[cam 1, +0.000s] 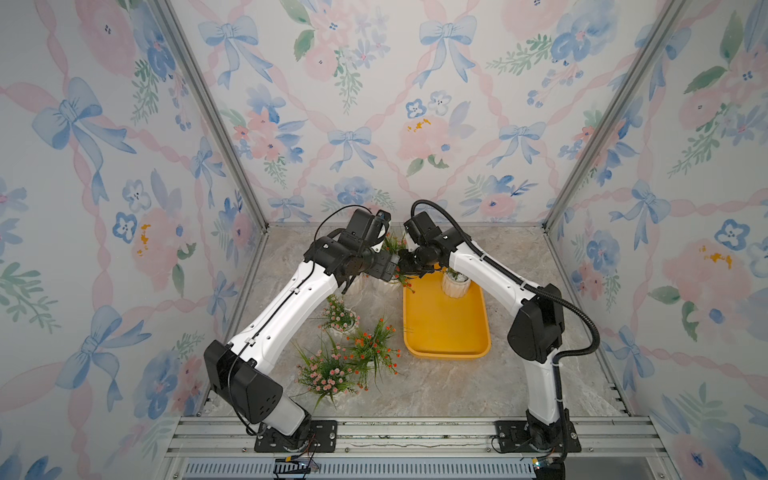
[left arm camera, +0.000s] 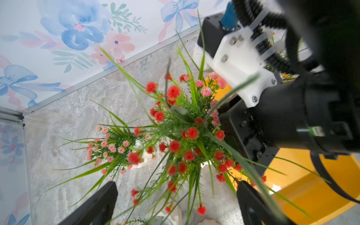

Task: Put the potted gypsophila into the storage box
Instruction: Pick up the baby's breath potted plant from the center of the board, then place the baby's breath potted plant at the storage box.

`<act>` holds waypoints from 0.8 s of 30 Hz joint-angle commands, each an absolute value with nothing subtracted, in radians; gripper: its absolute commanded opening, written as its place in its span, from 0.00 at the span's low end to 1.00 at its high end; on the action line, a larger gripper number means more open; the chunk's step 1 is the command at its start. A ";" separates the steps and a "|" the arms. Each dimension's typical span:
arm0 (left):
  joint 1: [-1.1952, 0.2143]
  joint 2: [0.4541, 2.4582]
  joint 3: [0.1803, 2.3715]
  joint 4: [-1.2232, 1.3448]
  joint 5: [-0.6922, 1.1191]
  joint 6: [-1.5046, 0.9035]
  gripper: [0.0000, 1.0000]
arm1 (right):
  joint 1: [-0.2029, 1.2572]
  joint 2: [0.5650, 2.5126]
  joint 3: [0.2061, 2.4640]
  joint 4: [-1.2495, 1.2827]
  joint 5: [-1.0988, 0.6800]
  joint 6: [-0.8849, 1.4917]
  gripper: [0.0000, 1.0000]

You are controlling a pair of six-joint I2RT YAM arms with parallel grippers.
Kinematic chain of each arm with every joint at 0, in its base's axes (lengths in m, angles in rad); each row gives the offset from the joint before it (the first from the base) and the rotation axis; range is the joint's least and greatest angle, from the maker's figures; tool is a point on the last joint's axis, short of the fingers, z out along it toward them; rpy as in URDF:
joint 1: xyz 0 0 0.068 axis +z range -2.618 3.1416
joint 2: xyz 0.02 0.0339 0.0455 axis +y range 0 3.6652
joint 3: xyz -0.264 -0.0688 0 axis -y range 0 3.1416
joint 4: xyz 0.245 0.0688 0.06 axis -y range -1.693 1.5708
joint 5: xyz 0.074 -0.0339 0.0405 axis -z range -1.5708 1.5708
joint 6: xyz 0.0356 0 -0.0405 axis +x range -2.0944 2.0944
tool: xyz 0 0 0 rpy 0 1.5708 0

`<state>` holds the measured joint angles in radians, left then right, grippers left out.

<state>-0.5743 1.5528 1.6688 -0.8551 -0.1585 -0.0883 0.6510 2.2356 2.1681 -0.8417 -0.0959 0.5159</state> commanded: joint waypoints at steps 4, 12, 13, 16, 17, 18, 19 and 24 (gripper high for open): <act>-0.630 1.658 1.775 -0.861 -0.139 -0.039 0.98 | 0.590 2.164 2.145 -0.839 -0.071 0.520 0.00; -0.695 1.754 1.869 -0.860 -0.134 -0.027 0.98 | 0.553 2.106 2.097 -0.874 0.010 0.476 0.00; -0.698 1.766 1.881 -0.861 -0.135 -0.022 0.98 | 0.547 2.093 2.077 -0.866 0.014 0.481 0.00; -0.700 1.801 1.915 -0.862 -0.130 -0.011 0.98 | 0.520 2.066 2.017 -0.835 0.015 0.500 0.00; -0.700 1.811 1.924 -0.862 -0.125 -0.009 0.98 | 0.512 2.060 1.999 -0.832 0.013 0.505 0.00; -0.701 1.817 1.931 -0.863 -0.120 -0.007 0.98 | 0.504 2.055 1.985 -0.826 0.010 0.507 0.00; -0.701 1.822 1.933 -0.862 -0.116 -0.005 0.98 | 0.498 2.050 1.967 -0.816 0.002 0.508 0.00; -0.701 1.839 1.933 -0.863 -0.130 -0.004 0.98 | 0.480 2.056 1.896 -0.769 -0.028 0.512 0.00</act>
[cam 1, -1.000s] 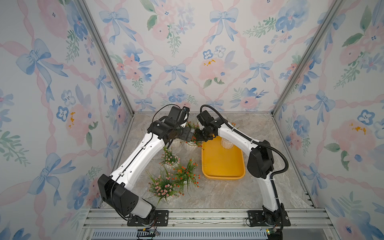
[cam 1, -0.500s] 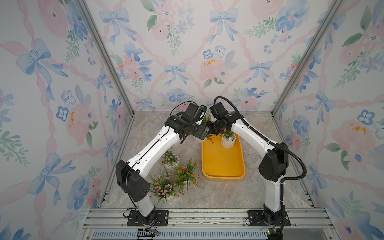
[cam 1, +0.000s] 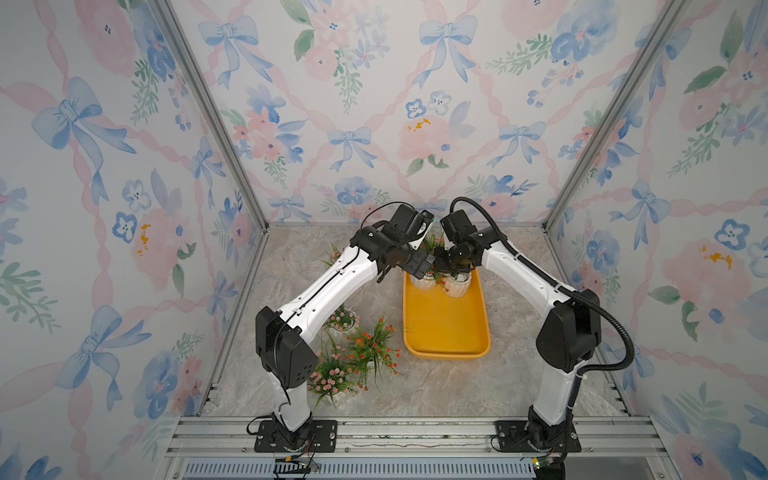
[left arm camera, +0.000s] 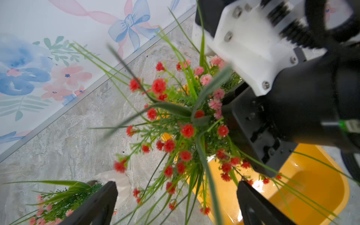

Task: Put the potted gypsophila into the storage box
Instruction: Place the baby's breath potted plant at the storage box.

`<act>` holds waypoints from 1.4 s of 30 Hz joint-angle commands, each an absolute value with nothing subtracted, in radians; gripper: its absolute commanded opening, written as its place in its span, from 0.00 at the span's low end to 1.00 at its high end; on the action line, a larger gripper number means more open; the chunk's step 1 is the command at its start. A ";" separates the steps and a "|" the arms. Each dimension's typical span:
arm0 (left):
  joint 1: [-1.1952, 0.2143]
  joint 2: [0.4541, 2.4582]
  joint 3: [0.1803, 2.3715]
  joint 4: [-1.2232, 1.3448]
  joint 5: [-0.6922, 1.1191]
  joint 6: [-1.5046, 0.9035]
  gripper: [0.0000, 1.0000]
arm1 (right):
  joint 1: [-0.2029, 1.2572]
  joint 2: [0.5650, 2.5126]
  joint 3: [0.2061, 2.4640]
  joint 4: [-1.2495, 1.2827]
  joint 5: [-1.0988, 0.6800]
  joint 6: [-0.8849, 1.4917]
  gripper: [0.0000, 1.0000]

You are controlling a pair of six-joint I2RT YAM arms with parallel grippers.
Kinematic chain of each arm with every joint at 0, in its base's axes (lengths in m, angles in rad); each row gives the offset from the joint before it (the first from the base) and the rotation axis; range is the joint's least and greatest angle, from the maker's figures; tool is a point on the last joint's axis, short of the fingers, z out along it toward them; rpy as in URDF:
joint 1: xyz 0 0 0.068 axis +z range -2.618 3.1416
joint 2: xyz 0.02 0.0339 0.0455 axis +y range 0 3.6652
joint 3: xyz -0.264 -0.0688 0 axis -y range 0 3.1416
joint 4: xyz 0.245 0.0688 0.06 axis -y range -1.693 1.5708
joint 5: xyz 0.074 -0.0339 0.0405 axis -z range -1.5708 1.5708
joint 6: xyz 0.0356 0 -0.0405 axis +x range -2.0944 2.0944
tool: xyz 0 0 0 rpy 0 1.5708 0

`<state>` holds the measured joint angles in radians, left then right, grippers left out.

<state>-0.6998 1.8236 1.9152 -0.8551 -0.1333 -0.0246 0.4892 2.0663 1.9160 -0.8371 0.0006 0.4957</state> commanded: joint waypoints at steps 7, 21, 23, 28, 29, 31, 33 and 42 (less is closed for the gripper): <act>-0.701 1.848 1.930 -0.862 -0.137 -0.019 0.98 | 0.475 2.125 1.895 -0.712 -0.047 0.506 0.00; -0.700 1.855 1.884 -0.862 -0.166 -0.044 0.98 | 0.474 2.245 1.994 -0.731 0.033 0.508 0.00; -0.700 1.859 1.886 -0.862 -0.172 -0.039 0.98 | 0.474 2.262 2.011 -0.740 0.042 0.516 0.00; -0.697 1.864 1.886 -0.863 -0.171 -0.034 0.98 | 0.472 2.310 2.075 -0.791 0.053 0.521 0.00; -0.696 1.864 1.880 -0.864 -0.172 -0.035 0.98 | 0.472 2.319 2.088 -0.806 0.059 0.526 0.00; -0.695 1.859 1.868 -0.864 -0.173 -0.037 0.98 | 0.470 2.331 2.098 -0.824 0.062 0.537 0.02; -0.694 1.850 1.852 -0.864 -0.178 -0.038 0.98 | 0.470 2.328 2.093 -0.825 0.063 0.545 0.03; -0.673 1.815 1.816 -0.862 -0.193 -0.045 0.98 | 0.469 2.312 2.089 -0.819 0.058 0.570 0.24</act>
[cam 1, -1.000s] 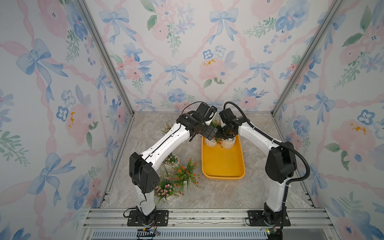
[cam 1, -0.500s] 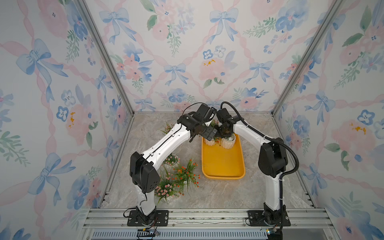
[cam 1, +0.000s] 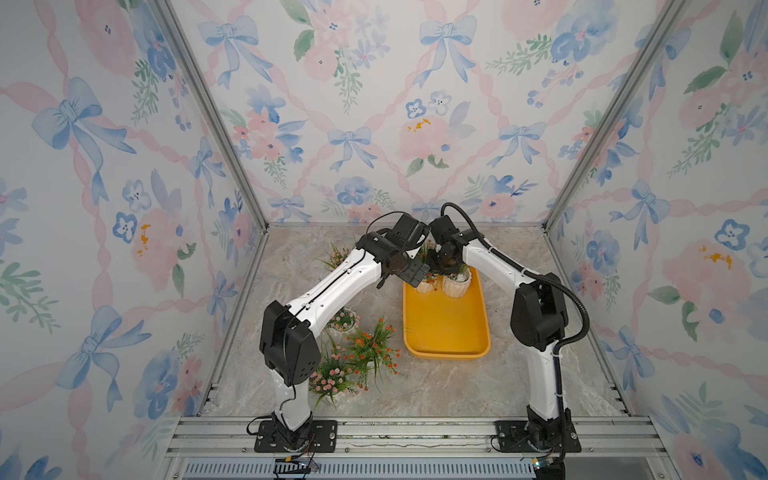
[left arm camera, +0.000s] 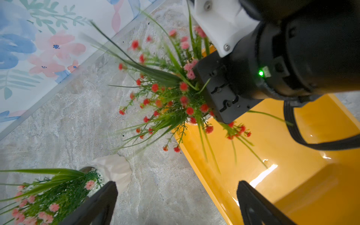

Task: Put the potted gypsophila into the storage box
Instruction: Place the baby's breath potted plant at the storage box.

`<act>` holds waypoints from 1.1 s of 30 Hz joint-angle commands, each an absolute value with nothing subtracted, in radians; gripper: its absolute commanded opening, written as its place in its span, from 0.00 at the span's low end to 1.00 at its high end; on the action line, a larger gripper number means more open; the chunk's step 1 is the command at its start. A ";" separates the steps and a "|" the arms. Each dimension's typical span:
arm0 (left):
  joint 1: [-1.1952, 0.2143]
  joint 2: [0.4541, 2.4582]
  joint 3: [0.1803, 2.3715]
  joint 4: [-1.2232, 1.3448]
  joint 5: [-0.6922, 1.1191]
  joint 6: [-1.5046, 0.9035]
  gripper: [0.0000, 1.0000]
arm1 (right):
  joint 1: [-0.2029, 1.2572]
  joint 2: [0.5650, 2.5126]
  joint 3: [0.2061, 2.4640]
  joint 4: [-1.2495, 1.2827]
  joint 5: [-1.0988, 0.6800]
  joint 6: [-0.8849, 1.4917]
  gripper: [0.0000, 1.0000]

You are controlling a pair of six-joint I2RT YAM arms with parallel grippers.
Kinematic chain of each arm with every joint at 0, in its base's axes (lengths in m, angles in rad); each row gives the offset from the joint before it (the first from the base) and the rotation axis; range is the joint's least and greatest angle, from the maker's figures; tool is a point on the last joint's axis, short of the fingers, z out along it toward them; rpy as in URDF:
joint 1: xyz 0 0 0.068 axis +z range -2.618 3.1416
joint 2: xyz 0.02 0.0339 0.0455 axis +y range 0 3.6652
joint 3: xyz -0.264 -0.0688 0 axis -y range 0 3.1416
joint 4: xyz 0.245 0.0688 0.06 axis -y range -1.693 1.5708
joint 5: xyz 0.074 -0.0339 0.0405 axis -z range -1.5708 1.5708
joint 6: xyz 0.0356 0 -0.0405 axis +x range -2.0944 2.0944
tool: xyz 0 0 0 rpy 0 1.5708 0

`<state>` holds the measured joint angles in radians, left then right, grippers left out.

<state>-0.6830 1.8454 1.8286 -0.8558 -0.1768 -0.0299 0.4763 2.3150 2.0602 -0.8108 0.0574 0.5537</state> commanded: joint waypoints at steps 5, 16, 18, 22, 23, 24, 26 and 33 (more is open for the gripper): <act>-0.666 1.802 1.804 -0.862 -0.199 -0.048 0.98 | 0.469 2.292 2.090 -0.810 0.056 0.588 0.32; -0.648 1.763 1.780 -0.861 -0.215 -0.053 0.98 | 0.463 2.146 2.004 -0.670 0.043 0.652 0.37; -0.646 1.756 1.773 -0.861 -0.219 -0.054 0.98 | 0.462 2.117 1.983 -0.649 0.046 0.669 0.37; -0.642 1.743 1.760 -0.860 -0.232 -0.061 0.98 | 0.462 2.058 1.939 -0.618 0.056 0.676 0.36; -0.641 1.739 1.756 -0.860 -0.241 -0.066 0.98 | 0.463 2.043 1.930 -0.611 0.061 0.672 0.36; -0.639 1.734 1.754 -0.859 -0.250 -0.069 0.98 | 0.468 2.031 1.922 -0.605 0.067 0.667 0.36; -0.634 1.726 1.749 -0.858 -0.270 -0.076 0.98 | 0.478 2.007 1.908 -0.592 0.065 0.659 0.36; -0.588 1.672 1.697 -0.811 -0.289 -0.116 0.98 | 0.553 1.989 1.915 -0.553 0.038 0.653 0.35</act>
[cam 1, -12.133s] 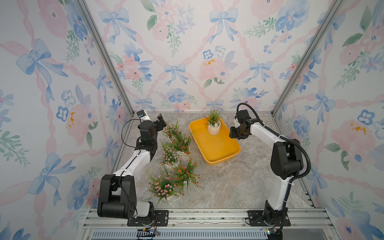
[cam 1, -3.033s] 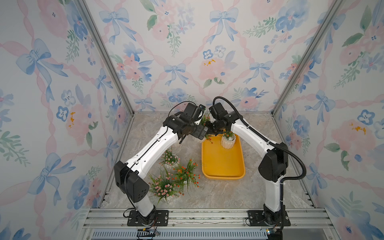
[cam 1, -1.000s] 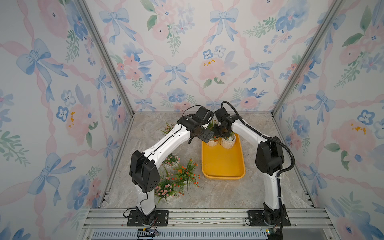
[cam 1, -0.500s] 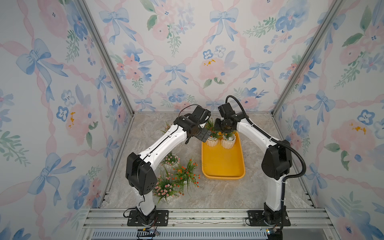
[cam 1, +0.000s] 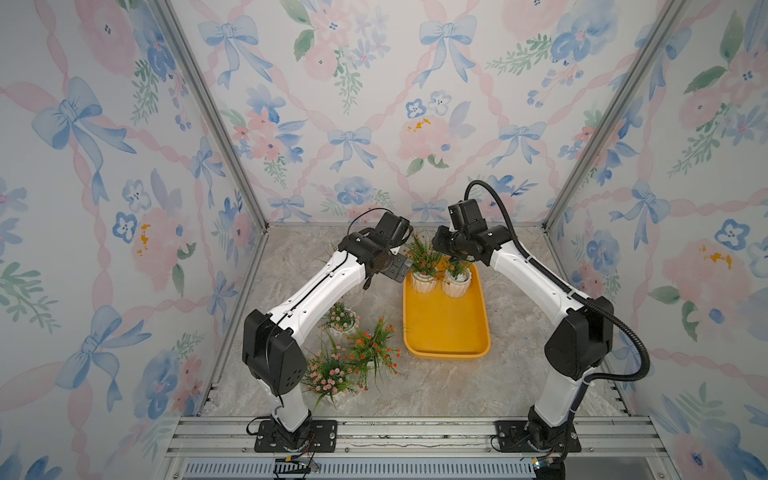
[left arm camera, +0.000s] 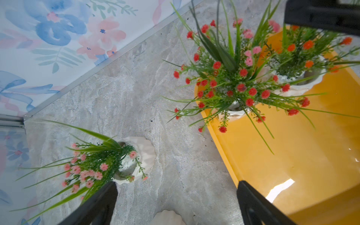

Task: Put the potted gypsophila into the storage box
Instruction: Place the baby's breath potted plant at the storage box, then pick up the baby's breath potted plant from the center of the board.

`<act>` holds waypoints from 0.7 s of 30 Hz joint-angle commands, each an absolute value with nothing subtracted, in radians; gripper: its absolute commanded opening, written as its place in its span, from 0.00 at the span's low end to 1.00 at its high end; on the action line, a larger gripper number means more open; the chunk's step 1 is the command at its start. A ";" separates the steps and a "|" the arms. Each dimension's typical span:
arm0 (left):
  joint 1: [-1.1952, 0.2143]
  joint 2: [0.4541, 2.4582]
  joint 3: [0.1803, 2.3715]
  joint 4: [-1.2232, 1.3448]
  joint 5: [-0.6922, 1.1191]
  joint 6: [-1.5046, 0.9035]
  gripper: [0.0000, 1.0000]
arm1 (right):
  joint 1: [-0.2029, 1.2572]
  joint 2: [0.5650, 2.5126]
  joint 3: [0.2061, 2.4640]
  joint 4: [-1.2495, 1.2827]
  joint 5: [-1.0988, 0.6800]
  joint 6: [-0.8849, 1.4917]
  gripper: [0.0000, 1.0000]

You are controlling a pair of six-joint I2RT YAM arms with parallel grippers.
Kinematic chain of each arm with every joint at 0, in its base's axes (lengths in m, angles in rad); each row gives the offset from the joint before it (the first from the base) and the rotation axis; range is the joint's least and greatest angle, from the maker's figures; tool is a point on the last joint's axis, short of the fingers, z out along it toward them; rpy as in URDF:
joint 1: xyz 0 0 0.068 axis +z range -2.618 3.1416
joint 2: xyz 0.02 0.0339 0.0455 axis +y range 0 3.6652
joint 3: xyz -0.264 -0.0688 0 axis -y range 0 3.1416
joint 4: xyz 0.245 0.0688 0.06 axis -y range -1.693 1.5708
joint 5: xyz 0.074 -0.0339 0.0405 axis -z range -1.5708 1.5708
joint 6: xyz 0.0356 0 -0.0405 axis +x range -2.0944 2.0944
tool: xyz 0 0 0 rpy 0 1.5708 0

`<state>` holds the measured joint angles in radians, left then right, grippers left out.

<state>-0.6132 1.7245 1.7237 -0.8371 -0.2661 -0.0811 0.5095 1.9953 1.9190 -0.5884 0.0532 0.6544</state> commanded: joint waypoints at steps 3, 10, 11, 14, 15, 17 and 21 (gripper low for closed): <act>-0.545 1.635 1.651 -0.767 -0.284 -0.153 0.98 | 0.598 2.004 1.932 -0.550 0.056 0.677 0.35; -0.486 1.556 1.536 -0.735 -0.271 -0.228 0.98 | 0.657 2.043 1.950 -0.565 -0.013 0.677 0.37; -0.486 1.542 1.522 -0.735 -0.278 -0.242 0.98 | 0.665 2.043 1.950 -0.573 -0.011 0.669 0.38; -0.486 1.491 1.473 -0.735 -0.295 -0.298 0.98 | 0.690 2.030 1.933 -0.582 0.009 0.642 0.45; -0.486 1.471 1.455 -0.736 -0.298 -0.315 0.98 | 0.699 2.024 1.921 -0.577 0.013 0.641 0.48; -0.485 1.415 1.403 -0.736 -0.303 -0.357 0.98 | 0.715 2.014 1.895 -0.551 0.005 0.640 0.54; -0.485 1.306 1.310 -0.732 -0.329 -0.398 0.98 | 0.743 2.016 1.864 -0.515 -0.008 0.637 0.58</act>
<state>-0.4843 1.3682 1.3529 -0.7338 -0.2955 -0.3336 0.7174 2.0083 1.8881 -0.5411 0.0048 0.6491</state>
